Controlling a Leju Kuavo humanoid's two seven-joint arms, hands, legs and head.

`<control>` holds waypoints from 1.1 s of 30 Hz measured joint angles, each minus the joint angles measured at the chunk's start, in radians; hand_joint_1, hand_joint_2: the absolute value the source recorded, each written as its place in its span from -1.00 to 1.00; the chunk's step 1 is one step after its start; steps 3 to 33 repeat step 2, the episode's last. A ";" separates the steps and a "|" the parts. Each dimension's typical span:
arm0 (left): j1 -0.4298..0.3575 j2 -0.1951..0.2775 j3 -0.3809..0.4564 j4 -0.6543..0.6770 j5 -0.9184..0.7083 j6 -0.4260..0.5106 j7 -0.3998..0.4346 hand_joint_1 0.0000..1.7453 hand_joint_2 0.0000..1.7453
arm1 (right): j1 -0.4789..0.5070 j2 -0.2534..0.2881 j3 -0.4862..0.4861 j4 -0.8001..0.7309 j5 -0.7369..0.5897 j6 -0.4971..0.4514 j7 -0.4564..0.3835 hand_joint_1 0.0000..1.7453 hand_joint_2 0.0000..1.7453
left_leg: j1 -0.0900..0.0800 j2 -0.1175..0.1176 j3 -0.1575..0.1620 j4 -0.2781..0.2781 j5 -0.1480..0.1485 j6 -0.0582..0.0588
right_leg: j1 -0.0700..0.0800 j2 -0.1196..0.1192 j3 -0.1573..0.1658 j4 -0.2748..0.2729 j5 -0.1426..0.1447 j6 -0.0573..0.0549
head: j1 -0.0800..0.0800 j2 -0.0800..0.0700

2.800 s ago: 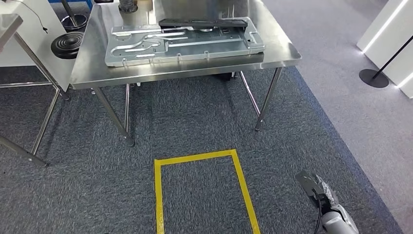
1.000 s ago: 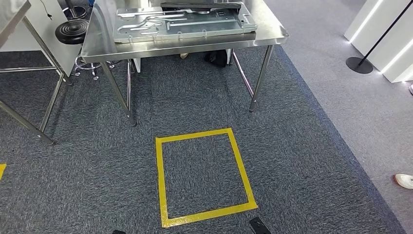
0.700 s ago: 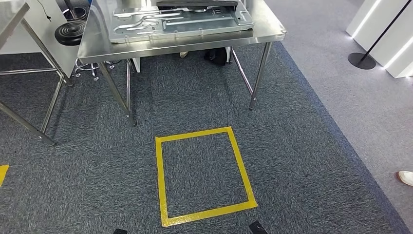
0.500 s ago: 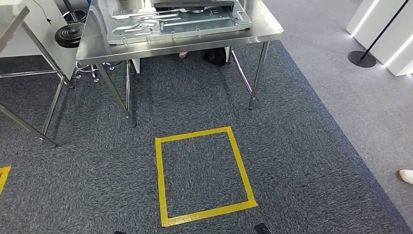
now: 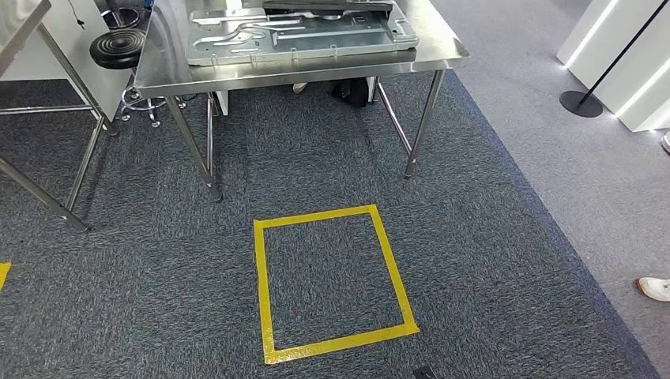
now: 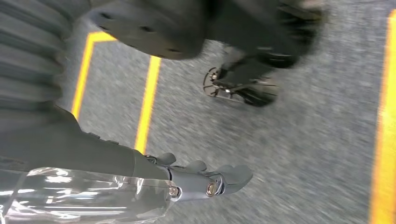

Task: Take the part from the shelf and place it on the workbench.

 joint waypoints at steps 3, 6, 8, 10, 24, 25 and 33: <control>-0.002 0.005 -0.030 -0.021 0.039 -0.001 0.003 -1.00 -1.00 | 0.026 -0.001 0.011 0.004 -0.019 -0.001 0.004 -1.00 -1.00 | -0.003 0.000 -0.001 0.000 0.001 0.001 | 0.001 0.000 0.004 0.000 0.016 -0.004 | 0.000 0.000; -0.002 0.005 -0.030 -0.021 0.039 -0.001 0.003 -1.00 -1.00 | 0.026 -0.001 0.011 0.004 -0.019 -0.001 0.004 -1.00 -1.00 | -0.003 0.000 -0.001 0.000 0.001 0.001 | 0.001 0.000 0.004 0.000 0.016 -0.004 | 0.000 0.000; -0.002 0.005 -0.030 -0.021 0.039 -0.001 0.003 -1.00 -1.00 | 0.026 -0.001 0.011 0.004 -0.019 -0.001 0.004 -1.00 -1.00 | -0.003 0.000 -0.001 0.000 0.001 0.001 | 0.001 0.000 0.004 0.000 0.016 -0.004 | 0.000 0.000; -0.002 0.005 -0.030 -0.021 0.039 -0.001 0.003 -1.00 -1.00 | 0.026 -0.001 0.011 0.004 -0.019 -0.001 0.004 -1.00 -1.00 | -0.003 0.000 -0.001 0.000 0.001 0.001 | 0.001 0.000 0.004 0.000 0.016 -0.004 | 0.000 0.000; -0.002 0.005 -0.030 -0.021 0.039 -0.001 0.003 -1.00 -1.00 | 0.026 -0.001 0.011 0.004 -0.019 -0.001 0.004 -1.00 -1.00 | -0.003 0.000 -0.001 0.000 0.001 0.001 | 0.001 0.000 0.004 0.000 0.016 -0.004 | 0.000 0.000; -0.002 0.005 -0.030 -0.021 0.039 -0.001 0.003 -1.00 -1.00 | 0.026 -0.001 0.011 0.004 -0.019 -0.001 0.004 -1.00 -1.00 | -0.003 0.000 -0.001 0.000 0.001 0.001 | 0.001 0.000 0.004 0.000 0.016 -0.004 | 0.000 0.000; -0.002 0.005 -0.030 -0.021 0.039 -0.001 0.003 -1.00 -1.00 | 0.026 -0.001 0.011 0.004 -0.019 -0.001 0.004 -1.00 -1.00 | -0.003 0.000 -0.001 0.000 0.001 0.001 | 0.001 0.000 0.004 0.000 0.016 -0.004 | 0.000 0.000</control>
